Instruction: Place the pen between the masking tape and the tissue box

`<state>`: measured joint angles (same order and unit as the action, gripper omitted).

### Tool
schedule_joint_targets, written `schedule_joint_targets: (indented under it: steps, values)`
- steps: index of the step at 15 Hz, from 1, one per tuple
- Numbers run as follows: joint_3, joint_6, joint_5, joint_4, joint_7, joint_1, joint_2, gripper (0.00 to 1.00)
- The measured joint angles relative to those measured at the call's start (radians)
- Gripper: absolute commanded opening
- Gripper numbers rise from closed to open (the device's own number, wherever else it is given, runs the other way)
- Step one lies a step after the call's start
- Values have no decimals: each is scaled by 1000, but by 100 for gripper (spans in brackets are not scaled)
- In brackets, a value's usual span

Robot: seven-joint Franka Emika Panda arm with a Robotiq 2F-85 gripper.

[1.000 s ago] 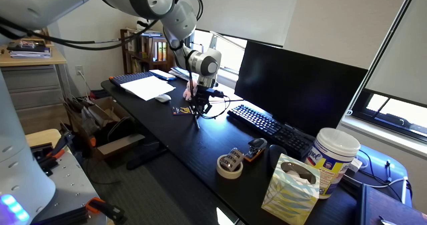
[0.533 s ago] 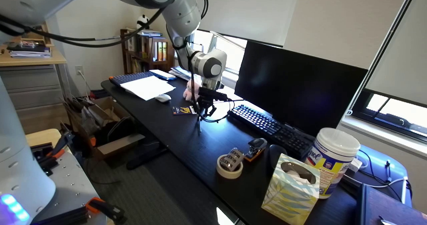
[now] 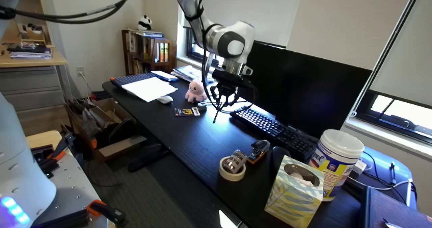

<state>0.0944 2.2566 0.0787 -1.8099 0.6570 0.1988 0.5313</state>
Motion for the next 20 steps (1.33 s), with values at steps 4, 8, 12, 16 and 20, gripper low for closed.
schedule_joint_targets:
  steps: [4, 8, 12, 16, 20]
  values:
    - [-64, 0, 72, -100, -23, 58, -189, 4]
    - [-159, -4, 192, -190, 9, 141, -337, 4]
    - [-294, -78, 277, -179, 110, 227, -381, 14]
    - [-338, -130, 280, -137, 170, 254, -358, 14]
    - [-336, -115, 279, -133, 146, 239, -338, 4]
